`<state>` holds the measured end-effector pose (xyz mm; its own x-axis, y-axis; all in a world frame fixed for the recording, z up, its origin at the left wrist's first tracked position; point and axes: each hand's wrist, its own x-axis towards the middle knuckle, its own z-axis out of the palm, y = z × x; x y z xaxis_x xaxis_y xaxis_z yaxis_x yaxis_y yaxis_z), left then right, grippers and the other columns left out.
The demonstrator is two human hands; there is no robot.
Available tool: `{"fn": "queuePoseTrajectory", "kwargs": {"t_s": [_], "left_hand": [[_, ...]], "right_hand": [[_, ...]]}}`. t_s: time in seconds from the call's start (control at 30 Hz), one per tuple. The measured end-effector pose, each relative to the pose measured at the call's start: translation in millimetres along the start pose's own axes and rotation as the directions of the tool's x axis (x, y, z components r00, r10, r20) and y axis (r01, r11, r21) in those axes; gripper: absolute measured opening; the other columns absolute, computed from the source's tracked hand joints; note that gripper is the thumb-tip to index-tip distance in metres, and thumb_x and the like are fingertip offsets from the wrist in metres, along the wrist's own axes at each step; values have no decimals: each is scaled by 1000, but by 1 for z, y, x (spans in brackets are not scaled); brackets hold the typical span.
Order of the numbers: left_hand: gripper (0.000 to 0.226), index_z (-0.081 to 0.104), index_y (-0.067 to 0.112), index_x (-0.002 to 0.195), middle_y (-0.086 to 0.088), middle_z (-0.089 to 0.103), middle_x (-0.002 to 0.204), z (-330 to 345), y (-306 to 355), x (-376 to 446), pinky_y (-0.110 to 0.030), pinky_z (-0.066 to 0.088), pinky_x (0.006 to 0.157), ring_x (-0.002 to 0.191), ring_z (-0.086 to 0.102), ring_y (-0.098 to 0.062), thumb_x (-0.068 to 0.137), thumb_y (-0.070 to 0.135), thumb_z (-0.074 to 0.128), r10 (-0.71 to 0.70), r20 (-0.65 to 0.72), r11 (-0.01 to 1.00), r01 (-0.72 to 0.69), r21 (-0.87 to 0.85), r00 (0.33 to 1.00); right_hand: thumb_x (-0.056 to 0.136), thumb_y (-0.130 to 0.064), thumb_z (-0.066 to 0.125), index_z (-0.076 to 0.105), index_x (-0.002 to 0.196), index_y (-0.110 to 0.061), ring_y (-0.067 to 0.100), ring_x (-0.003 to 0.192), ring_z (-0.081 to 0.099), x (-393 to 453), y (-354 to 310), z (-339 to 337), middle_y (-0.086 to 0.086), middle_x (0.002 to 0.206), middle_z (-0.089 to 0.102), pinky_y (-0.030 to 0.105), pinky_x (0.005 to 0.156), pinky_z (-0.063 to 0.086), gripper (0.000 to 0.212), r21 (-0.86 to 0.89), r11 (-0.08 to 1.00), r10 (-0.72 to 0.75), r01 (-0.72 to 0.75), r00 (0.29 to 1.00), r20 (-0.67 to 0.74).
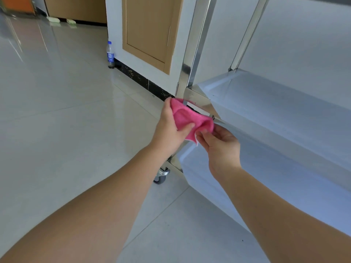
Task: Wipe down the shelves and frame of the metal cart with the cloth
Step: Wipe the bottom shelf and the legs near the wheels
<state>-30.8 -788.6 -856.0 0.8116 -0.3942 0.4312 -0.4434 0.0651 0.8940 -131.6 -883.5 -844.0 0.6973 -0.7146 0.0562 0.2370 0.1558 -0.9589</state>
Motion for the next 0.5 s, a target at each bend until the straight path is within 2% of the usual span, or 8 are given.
{"fn": "queuePoseTrajectory", "kwargs": {"t_s": [0.1, 0.17, 0.27, 0.37, 0.43, 0.5], "left_hand": [[68, 30, 13, 135, -1, 55, 119, 9, 7, 14, -22, 50, 80, 95, 60, -10, 81, 27, 69, 1, -101, 993, 11, 120, 995], [57, 34, 13, 132, 4, 55, 108, 12, 8, 23, -20, 46, 72, 85, 58, -6, 85, 26, 64, 33, -171, 984, -2, 180, 985], [47, 41, 14, 124, 4, 56, 103, 10, 4, 33, -21, 45, 70, 86, 59, -12, 85, 26, 63, 38, -184, 987, -8, 162, 982], [40, 45, 12, 116, 3, 56, 98, 16, -4, 34, -17, 42, 64, 83, 58, -15, 84, 27, 64, 64, -237, 987, -26, 159, 969], [35, 45, 10, 111, 1, 55, 93, 21, -8, 31, -17, 41, 62, 79, 57, -16, 85, 28, 61, 96, -274, 984, -49, 173, 957], [37, 43, 7, 112, -2, 55, 93, 22, -13, 31, -16, 39, 61, 77, 56, -16, 87, 29, 60, 134, -276, 976, -79, 203, 952]], "right_hand": [[80, 6, 63, 71, 88, -19, 16, 84, 70, 1, 3, -12, 5, 86, 73, 24, 81, 55, 27, -57, 998, -23, 25, 999, 36], [83, 11, 56, 67, 97, -17, 13, 83, 70, 0, 3, -23, 2, 88, 73, 20, 77, 55, 34, -67, 998, -1, 2, 1000, 15], [82, 14, 45, 64, 94, -23, 13, 76, 70, -14, 15, -46, 1, 93, 69, 20, 71, 55, 43, -291, 957, 20, 2, 997, 73], [81, 12, 38, 61, 94, -28, 11, 74, 69, -27, 28, -65, -1, 96, 66, 22, 68, 55, 48, -498, 866, 39, 30, 991, 126], [84, 8, 38, 59, 104, -28, 7, 81, 66, -24, 28, -68, -6, 102, 63, 17, 72, 53, 45, -607, 789, 3, 99, 986, 165], [88, 0, 42, 54, 121, -24, 2, 91, 60, -19, 23, -65, -10, 108, 59, 10, 77, 46, 43, -752, 619, -13, 226, 961, 278]]}}
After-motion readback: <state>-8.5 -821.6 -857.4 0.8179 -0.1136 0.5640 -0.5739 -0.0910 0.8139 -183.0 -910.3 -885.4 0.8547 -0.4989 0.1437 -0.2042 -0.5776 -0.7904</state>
